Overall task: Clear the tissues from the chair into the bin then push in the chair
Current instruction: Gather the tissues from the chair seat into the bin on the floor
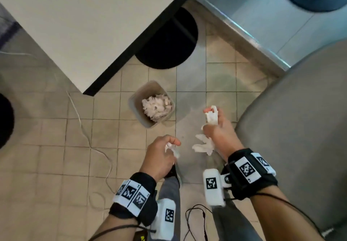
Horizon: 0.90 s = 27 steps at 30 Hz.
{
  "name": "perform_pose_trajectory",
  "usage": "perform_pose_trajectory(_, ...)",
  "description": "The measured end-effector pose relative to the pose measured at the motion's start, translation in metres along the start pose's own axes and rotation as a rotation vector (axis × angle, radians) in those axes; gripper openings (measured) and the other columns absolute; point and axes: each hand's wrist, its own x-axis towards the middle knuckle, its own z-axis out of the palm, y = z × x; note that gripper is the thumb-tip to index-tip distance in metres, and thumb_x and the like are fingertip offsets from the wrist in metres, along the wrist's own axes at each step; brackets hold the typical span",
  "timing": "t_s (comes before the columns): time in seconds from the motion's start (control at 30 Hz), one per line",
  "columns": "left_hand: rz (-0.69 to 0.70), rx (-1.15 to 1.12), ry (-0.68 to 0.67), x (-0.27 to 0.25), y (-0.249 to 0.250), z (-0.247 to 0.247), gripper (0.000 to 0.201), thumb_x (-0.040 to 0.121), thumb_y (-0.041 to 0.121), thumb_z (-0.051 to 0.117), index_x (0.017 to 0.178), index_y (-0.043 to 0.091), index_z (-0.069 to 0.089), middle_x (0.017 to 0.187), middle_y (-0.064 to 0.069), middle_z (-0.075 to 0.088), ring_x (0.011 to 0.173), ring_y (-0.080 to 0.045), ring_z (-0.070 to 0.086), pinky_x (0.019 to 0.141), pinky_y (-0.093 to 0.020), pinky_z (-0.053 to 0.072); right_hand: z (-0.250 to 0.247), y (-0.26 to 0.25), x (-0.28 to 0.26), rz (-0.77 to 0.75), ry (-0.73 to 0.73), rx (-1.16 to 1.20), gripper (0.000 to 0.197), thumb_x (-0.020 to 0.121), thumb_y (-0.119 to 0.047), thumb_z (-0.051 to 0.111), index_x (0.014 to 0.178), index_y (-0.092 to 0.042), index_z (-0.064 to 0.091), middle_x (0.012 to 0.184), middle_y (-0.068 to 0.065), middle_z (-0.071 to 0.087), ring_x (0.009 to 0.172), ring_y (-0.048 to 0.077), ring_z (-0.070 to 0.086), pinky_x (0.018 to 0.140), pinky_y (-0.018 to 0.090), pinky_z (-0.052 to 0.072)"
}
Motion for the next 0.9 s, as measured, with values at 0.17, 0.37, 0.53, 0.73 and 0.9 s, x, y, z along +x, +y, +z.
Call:
perform_pose_trajectory(0.17,-0.122,-0.140,0.165,0.028,-0.052,-0.041,0.025,0.083,0.000,0.050,0.076,0.015,0.068,0.077,0.005,0.069,0.072,-0.009,0.060,0.059,-0.009,0.042,0.068,0.010,0.033,-0.031,-0.037,-0.183,0.043,0.076,0.012,0.044,0.108,-0.014,0.059,0.083,0.002,0.052,0.078,0.023,0.051,0.081,0.054,0.052)
perform_pose_trajectory(0.37,-0.173,-0.217,0.217,0.080,-0.102,-0.065,0.011,0.091,0.019,0.052,0.091,0.018,0.063,0.090,-0.002,0.062,0.077,-0.018,0.056,0.060,-0.024,0.041,0.135,0.028,0.096,-0.054,-0.039,-0.243,0.046,0.068,0.013,0.049,0.102,-0.016,0.063,0.097,0.000,0.069,0.087,0.027,0.065,0.080,0.046,0.055)
perform_pose_trajectory(0.53,-0.096,-0.156,0.123,0.134,-0.123,-0.068,0.036,0.078,-0.004,0.051,0.102,0.023,0.057,0.116,-0.006,0.048,0.104,-0.027,0.053,0.077,-0.029,0.043,0.158,0.047,0.151,-0.120,-0.025,-0.297,0.039,0.078,0.011,0.056,0.104,-0.018,0.059,0.087,-0.005,0.067,0.077,0.014,0.064,0.071,0.028,0.054)
perform_pose_trajectory(0.73,0.014,-0.018,0.186,0.189,-0.134,-0.052,0.057,0.085,0.001,0.060,0.134,0.024,0.045,0.140,-0.007,0.041,0.122,-0.022,0.048,0.095,-0.024,0.038,0.167,0.067,0.203,-0.125,0.036,-0.365,0.038,0.084,-0.010,0.066,0.120,-0.016,0.059,0.104,0.000,0.067,0.087,0.014,0.066,0.073,0.016,0.052)
perform_pose_trajectory(0.9,0.053,0.039,0.316,0.229,-0.152,-0.038,0.058,0.087,0.012,0.062,0.137,0.032,0.041,0.136,-0.007,0.049,0.112,-0.026,0.059,0.091,-0.035,0.050,0.166,0.084,0.235,-0.081,-0.001,-0.244,0.036,0.083,-0.014,0.071,0.116,-0.017,0.058,0.086,-0.010,0.061,0.076,0.010,0.062,0.069,0.014,0.049)
